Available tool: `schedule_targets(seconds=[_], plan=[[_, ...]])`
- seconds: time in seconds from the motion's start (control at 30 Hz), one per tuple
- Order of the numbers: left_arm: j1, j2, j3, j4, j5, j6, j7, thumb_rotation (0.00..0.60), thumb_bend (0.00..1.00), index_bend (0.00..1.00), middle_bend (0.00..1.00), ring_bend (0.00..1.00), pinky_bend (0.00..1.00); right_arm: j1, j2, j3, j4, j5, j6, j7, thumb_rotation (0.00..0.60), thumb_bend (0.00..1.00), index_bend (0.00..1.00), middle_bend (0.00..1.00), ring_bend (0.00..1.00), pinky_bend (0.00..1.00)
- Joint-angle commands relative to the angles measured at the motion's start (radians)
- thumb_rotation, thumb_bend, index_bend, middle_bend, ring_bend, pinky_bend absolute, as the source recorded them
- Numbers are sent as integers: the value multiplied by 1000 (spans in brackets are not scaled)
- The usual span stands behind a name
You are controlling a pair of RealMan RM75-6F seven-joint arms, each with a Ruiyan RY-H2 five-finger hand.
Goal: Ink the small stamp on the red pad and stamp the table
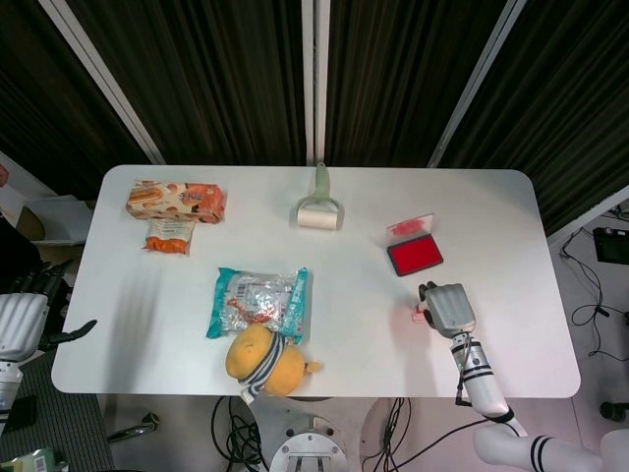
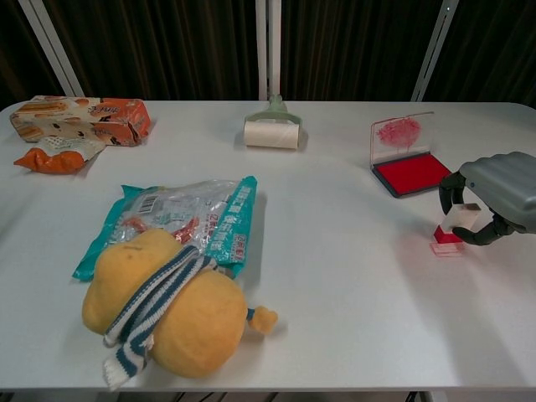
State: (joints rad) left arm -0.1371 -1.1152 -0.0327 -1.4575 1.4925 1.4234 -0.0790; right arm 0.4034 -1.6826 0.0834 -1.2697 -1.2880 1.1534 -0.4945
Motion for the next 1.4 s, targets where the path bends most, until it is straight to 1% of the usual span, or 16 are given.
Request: schedule_targets(seconds=[0.03,0.2,0.57,0.67,0.73,0.83,1.0,1.07,1.2,1.27,1.4], plan=[[0,1,0,-1,0,-1,0,363,122,106,194,118,210,0,-2,0,3,2,0,-2,600,223,539,499,822,966],[-1,3,0,-4,-1,-3,2,363,121,106,194,118,210,2,-5,1,6,7,-5,-8,600,229,542,503,823,966],[-1,7,-1,-8,-1,-3,3,365,122,106,193,118,210,3,-4,7,4,11,1,-11,600,315,582,534,823,965],[-1,8,-1,-9,-1,-2,4,365,122,106,193,118,210,2,6,9,-15,6,9,-9,600,350,583,534,823,966],[0,8,-1,-9,-2,-1,4,366,121,106,193,118,210,1,22,14,-42,0,20,-4,600,352,584,534,823,965],[0,9,-2,-9,-3,-2,4,365,121,106,194,118,210,12,56,41,-92,4,28,-8,600,352,585,535,823,966],[-1,4,0,-7,1,-2,2,366,121,106,194,118,210,77,102,128,-137,87,-39,-53,600,354,587,535,823,966],[-1,3,0,-6,1,-2,3,366,121,106,194,118,210,112,99,158,-123,124,-69,-85,600,355,589,535,823,965],[1,2,1,-6,-1,-2,3,363,121,106,193,118,210,179,71,194,-58,207,-145,-128,600,355,591,534,823,966],[1,2,1,-5,-1,-3,3,364,122,106,193,118,210,212,51,203,-10,252,-194,-141,600,356,591,534,823,966],[0,3,2,-2,-3,-7,2,367,121,106,193,118,210,259,10,199,78,309,-251,-165,600,360,592,534,823,966]])
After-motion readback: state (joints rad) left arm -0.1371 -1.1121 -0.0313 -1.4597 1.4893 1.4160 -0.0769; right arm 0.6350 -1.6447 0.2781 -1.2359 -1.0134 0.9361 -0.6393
